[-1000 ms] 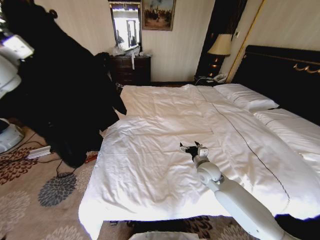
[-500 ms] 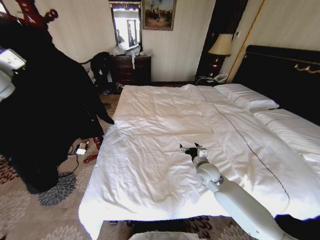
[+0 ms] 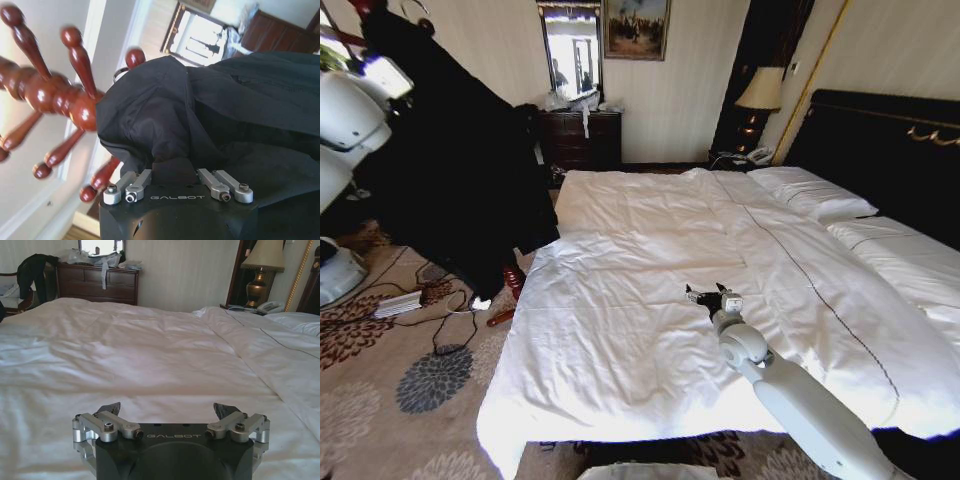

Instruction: Pick up the clothes from the bed and hang them on the clothes hanger.

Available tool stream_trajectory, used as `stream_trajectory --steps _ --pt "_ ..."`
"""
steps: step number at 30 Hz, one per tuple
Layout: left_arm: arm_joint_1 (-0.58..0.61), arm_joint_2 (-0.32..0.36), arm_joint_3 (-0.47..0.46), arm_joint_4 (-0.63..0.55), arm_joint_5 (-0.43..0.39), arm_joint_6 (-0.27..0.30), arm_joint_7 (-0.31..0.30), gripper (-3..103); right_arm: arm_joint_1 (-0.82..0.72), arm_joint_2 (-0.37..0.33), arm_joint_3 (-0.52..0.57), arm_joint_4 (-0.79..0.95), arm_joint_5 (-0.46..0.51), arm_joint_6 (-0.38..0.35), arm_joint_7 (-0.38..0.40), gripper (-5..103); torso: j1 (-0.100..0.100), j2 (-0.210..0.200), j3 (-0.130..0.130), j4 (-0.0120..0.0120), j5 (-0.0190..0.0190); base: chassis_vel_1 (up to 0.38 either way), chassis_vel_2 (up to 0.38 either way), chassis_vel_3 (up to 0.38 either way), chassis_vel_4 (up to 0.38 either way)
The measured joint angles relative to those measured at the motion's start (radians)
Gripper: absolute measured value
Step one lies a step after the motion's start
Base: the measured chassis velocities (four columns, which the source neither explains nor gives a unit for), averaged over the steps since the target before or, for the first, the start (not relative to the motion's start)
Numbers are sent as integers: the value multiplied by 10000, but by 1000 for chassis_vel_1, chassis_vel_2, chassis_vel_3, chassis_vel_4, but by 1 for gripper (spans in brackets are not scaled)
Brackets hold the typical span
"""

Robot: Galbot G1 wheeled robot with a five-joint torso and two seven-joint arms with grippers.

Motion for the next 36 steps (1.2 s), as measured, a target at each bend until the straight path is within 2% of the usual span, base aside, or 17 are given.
stream_trajectory --steps 8,17,22,24,25,28,31,32,33,34,35,36 --pt "155 49 -40 109 -34 108 71 24 -49 -65 62 -70 -66 84 -4 100 1 0 0 -5 0 0 0 0 0" --pt "194 430 11 -385 -632 304 252 24 -136 -49 46 -8 -149 101 -4 100 0 0 -2 0 0 0 0 0 0" --pt "261 626 -68 -658 -976 333 96 22 -254 -71 104 31 -208 108 -3 100 1 0 -1 -3 1 0 0 0 0" --pt "309 728 -88 -893 -1301 454 -192 30 -318 -76 112 72 -231 110 -3 100 0 0 -1 -6 1 0 0 0 0" --pt "348 802 -103 -1026 -1541 507 -526 36 -345 -76 112 99 -247 111 1 100 0 0 -1 -7 0 0 0 0 0" --pt "472 920 -266 -1160 -1734 527 -870 42 -376 -87 112 145 -252 112 8 100 1 -1 0 -6 1 0 0 0 0" --pt "842 1268 -712 -1440 -2233 530 -1228 58 -420 -128 118 196 -253 203 7 100 0 -1 -1 -5 1 0 0 0 0" --pt "842 1268 -712 -1440 -2233 530 -1228 58 -420 -128 118 196 -253 203 7 100 0 -1 -1 -5 1 0 0 0 0" --pt "1077 1445 -1012 -1563 -2646 542 -1409 64 -431 -133 143 198 -243 262 5 100 0 0 0 -2 -3 0 0 0 0" --pt "1146 1505 -1097 -1609 -2785 542 -1466 64 -434 -134 153 198 -233 282 5 100 0 0 0 -1 -3 0 0 0 0" --pt "1289 1658 -1262 -1742 -3130 542 -1584 70 -440 -134 180 204 -197 330 2 100 0 0 -1 0 -3 0 0 0 0" --pt "1474 1942 -1452 -1990 -3799 533 -1772 75 -455 -135 213 205 -156 410 -1 100 0 0 0 -1 -3 0 0 0 0"
